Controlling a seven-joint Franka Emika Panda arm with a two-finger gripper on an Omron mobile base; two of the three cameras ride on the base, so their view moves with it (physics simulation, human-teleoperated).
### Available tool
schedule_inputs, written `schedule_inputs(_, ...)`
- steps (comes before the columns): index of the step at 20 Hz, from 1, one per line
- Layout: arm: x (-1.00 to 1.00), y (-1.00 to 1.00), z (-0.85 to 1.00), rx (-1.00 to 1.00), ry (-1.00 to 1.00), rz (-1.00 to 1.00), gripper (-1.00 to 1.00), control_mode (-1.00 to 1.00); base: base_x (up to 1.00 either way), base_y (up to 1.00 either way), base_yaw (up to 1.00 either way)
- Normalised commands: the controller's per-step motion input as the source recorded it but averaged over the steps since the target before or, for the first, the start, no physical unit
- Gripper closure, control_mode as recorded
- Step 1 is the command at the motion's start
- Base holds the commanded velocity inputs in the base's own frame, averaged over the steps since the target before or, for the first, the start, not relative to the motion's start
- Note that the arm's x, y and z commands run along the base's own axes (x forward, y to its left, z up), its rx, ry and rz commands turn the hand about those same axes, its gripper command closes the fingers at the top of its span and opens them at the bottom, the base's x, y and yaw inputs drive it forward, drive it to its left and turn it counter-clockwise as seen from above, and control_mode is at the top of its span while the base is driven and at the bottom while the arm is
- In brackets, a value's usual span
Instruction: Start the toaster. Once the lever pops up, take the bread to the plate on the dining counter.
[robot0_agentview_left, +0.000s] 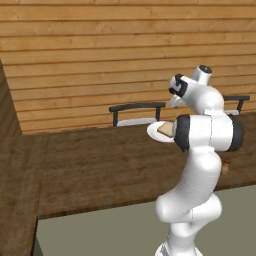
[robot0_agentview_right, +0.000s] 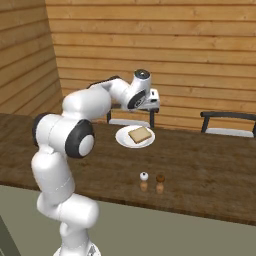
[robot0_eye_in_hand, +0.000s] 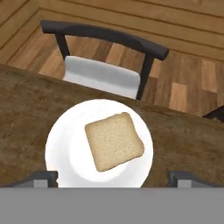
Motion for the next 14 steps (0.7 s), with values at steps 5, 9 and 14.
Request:
schedule_inputs(5,-1.0,0.24,0.89,-0.22,-0.18,0.0,-1.0,-1.0,0.0,0.0,0.0)
schedule_inputs(9,-1.0,0.84,1.0,-0.23,-0.04,0.01,-1.0,-1.0,0.0,0.0,0.0)
schedule_inputs(14,-0.85,0.85,0.89,-0.07,0.0,0.0,-1.0,-1.0,0.0,0.0,0.0)
